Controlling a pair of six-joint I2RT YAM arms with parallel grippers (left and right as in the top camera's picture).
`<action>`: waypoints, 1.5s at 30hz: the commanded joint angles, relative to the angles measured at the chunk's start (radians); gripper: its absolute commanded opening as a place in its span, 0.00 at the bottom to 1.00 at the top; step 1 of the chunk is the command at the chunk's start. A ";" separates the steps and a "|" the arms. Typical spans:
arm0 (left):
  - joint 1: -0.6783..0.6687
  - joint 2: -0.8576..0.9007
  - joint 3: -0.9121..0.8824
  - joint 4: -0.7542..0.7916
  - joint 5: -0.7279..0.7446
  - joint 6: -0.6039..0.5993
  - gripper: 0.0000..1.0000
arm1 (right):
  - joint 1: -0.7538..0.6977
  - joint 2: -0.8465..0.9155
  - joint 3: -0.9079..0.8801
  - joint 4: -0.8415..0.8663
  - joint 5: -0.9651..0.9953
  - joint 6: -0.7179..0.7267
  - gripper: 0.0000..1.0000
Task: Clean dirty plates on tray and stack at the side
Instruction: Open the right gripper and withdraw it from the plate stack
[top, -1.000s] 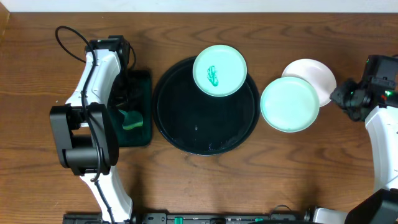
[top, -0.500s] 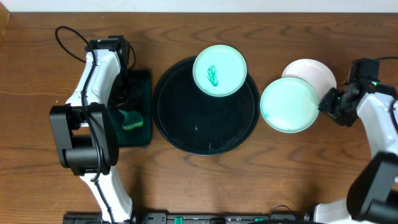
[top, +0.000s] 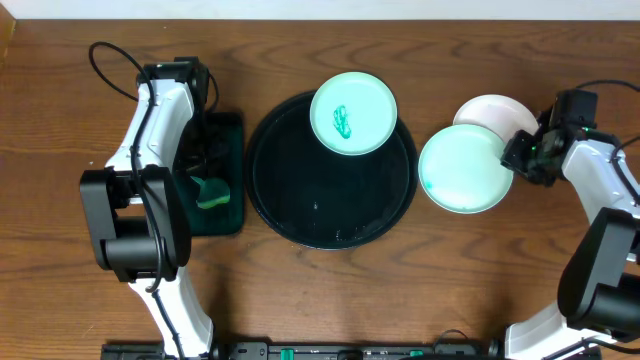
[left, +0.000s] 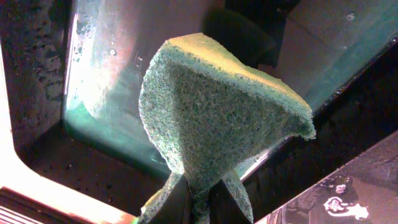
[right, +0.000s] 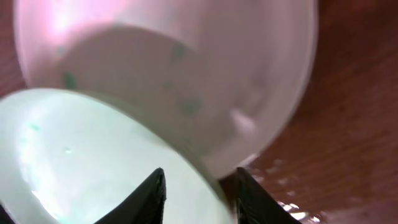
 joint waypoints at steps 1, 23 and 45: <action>0.000 0.002 -0.006 -0.008 -0.002 0.006 0.07 | 0.034 0.020 0.001 0.019 -0.019 -0.026 0.34; 0.000 0.002 -0.006 -0.018 -0.002 0.006 0.07 | 0.064 0.063 0.001 0.063 -0.011 -0.013 0.06; 0.000 0.002 -0.006 -0.030 -0.002 0.006 0.07 | -0.014 0.063 0.001 0.019 0.163 0.313 0.01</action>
